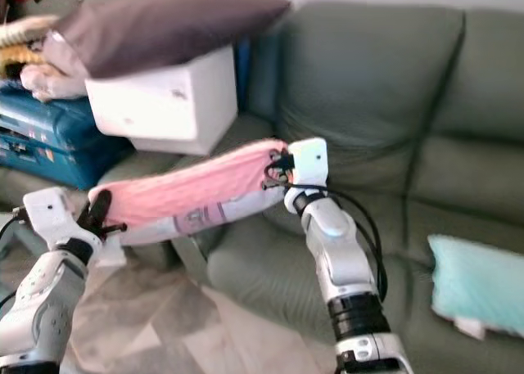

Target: Move the pillow to the sofa

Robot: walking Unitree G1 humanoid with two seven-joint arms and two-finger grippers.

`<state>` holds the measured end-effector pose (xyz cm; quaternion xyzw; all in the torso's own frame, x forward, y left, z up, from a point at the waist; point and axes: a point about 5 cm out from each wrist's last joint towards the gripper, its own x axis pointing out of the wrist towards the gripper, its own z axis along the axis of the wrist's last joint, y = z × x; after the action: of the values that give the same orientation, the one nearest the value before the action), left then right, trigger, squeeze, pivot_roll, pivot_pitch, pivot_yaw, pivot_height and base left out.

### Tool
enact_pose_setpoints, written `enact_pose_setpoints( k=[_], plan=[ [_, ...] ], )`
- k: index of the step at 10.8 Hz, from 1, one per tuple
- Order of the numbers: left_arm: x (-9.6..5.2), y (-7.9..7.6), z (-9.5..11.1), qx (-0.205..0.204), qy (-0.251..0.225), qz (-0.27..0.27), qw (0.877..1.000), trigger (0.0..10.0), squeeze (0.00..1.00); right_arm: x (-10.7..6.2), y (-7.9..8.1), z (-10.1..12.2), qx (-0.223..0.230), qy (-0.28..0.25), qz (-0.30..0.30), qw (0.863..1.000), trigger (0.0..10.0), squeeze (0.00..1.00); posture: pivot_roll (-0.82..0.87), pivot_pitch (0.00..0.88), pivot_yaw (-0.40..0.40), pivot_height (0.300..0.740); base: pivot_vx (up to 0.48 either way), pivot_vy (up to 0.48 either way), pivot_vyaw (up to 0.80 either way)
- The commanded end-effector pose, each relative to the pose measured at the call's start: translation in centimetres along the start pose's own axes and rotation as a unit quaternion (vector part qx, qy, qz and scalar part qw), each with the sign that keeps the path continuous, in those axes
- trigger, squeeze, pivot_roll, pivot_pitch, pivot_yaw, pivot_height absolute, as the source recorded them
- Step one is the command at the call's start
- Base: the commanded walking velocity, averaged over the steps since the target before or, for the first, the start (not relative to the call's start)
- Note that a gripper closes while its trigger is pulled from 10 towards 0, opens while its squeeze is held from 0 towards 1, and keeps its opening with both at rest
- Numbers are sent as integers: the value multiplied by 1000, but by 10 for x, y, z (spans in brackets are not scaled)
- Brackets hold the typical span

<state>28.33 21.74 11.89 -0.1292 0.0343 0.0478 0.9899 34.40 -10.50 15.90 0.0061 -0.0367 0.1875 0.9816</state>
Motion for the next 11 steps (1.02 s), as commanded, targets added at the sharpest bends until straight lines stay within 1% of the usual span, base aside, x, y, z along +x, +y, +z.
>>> enact_pose_setpoints(
  k=[1, 3, 6, 10, 11],
  plan=[
    [-2, 14, 9, 9, -16, 23, 1000, 10000, 0, 5, 5, 16, 0, -31, 4, 1000, 10000, 0, -218, 0, 60, 740, 386, 285, 0],
    [1, 6, 0, 9, 7, 22, 1000, 10000, 0, 5, 5, 15, 0, -28, 5, 1000, 10000, 0, -221, 0, 59, 740, 0, 0, 0],
    [-2, -2, -5, 7, 11, 10, 1000, 10000, 0, 4, 5, 15, 3, -28, 5, 1000, 10000, 0, -219, 0, 58, 740, 0, 0, 0],
    [-2, -4, -5, 8, 12, 7, 1000, 10000, 0, 5, 5, 15, 3, -26, 3, 1000, 10000, 0, -220, 0, 61, 740, 0, 0, 0],
    [-2, -4, -6, 9, 16, 8, 1000, 10000, 0, 5, 5, 13, 4, -21, 1, 1000, 10000, 0, -220, 0, 60, 740, 0, 0, -769]
  ],
)
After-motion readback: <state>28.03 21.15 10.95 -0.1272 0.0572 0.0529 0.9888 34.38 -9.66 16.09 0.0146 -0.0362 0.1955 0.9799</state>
